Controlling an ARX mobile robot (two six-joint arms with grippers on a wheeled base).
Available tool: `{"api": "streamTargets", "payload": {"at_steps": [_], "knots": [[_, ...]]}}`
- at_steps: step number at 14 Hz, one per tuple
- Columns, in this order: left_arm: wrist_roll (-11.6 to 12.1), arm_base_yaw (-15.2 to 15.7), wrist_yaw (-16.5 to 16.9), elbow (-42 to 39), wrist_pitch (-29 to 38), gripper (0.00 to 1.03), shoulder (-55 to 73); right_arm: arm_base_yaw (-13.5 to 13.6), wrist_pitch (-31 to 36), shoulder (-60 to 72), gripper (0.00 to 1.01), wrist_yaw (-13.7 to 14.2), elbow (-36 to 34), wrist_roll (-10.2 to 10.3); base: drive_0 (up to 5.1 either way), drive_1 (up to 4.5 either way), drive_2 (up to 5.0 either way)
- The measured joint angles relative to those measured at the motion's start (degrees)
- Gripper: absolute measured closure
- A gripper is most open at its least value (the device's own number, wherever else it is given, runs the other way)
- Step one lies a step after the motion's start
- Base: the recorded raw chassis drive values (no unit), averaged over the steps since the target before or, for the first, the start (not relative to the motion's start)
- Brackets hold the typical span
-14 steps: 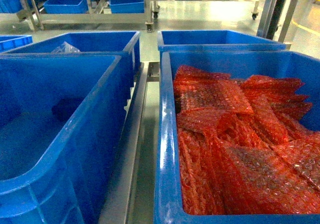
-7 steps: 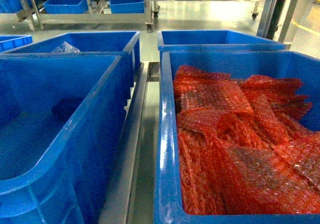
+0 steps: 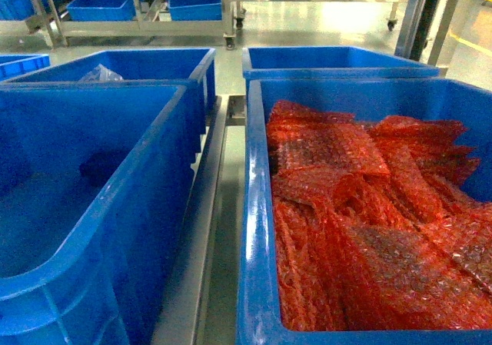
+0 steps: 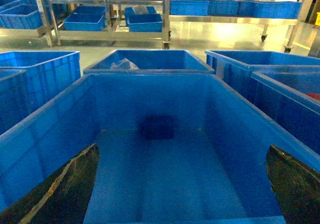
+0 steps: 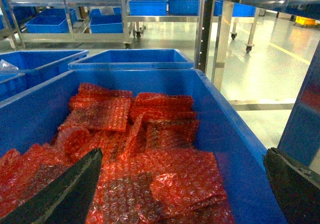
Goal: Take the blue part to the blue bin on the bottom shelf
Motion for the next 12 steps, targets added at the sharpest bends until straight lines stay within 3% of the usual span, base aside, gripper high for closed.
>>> {"api": "streamTargets", "payload": {"at_steps": [12], "knots": [[0.00,0.00,0.00,0.00,0.00,0.05,0.00,0.00,0.00,0.00,0.03,0.02,0.00,0.00,0.0,0.00,0.0]]}}
